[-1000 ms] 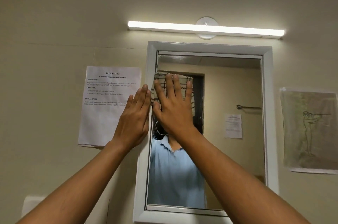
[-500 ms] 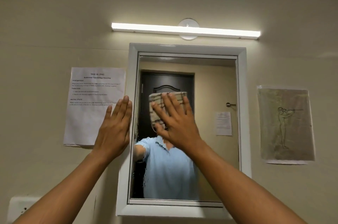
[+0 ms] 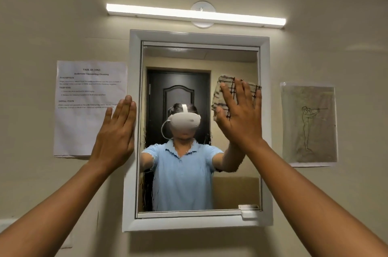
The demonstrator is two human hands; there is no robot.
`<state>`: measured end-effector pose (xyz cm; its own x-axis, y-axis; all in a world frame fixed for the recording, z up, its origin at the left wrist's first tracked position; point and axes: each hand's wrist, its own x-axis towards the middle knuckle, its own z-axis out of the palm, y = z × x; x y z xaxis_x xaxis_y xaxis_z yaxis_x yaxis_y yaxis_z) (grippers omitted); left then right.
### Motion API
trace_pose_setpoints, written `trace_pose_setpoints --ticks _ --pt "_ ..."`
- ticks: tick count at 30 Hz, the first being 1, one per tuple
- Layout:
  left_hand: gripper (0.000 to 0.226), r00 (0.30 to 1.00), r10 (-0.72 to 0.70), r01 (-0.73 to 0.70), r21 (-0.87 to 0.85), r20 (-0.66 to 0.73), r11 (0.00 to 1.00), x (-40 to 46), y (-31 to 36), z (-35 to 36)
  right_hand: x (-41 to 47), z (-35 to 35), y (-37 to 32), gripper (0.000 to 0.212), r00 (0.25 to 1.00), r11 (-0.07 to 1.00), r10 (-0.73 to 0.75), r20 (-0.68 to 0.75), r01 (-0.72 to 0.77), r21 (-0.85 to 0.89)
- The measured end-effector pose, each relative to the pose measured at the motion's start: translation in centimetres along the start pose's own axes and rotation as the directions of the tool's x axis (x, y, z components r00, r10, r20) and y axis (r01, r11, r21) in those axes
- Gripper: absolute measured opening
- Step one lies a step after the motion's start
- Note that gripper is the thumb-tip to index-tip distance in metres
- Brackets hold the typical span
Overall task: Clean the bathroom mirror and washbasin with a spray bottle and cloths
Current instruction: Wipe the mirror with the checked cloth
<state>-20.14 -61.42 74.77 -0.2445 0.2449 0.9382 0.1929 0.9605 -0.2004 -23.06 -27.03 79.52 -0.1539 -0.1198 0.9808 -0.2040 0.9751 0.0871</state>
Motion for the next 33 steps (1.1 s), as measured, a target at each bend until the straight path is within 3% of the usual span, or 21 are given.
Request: trace_pose_setpoints --ticks 13,19,29,33 --pt "0.072 0.999 0.044 -0.044 -0.028 -0.016 0.999 0.0 -0.8 0.0 -11.1 2.1 -1.1 0.067 0.989 0.987 0.15 0.014 -0.149 -0.056" --pt "0.064 0.994 0.106 -0.108 -0.046 -0.039 0.993 0.4 -1.6 0.0 -4.8 1.4 -4.8 0.067 0.988 0.986 0.153 0.005 -0.153 -0.062" --pt "0.061 0.989 0.126 -0.133 -0.102 -0.078 0.986 0.3 -2.1 0.7 9.7 2.5 -16.7 0.066 0.998 0.998 -0.057 -0.016 0.057 -0.004" --pt "0.059 0.988 0.132 -0.14 -0.103 -0.074 0.985 0.4 -2.2 0.9 11.5 2.7 -18.6 0.066 0.998 0.998 -0.06 -0.017 0.06 -0.008"
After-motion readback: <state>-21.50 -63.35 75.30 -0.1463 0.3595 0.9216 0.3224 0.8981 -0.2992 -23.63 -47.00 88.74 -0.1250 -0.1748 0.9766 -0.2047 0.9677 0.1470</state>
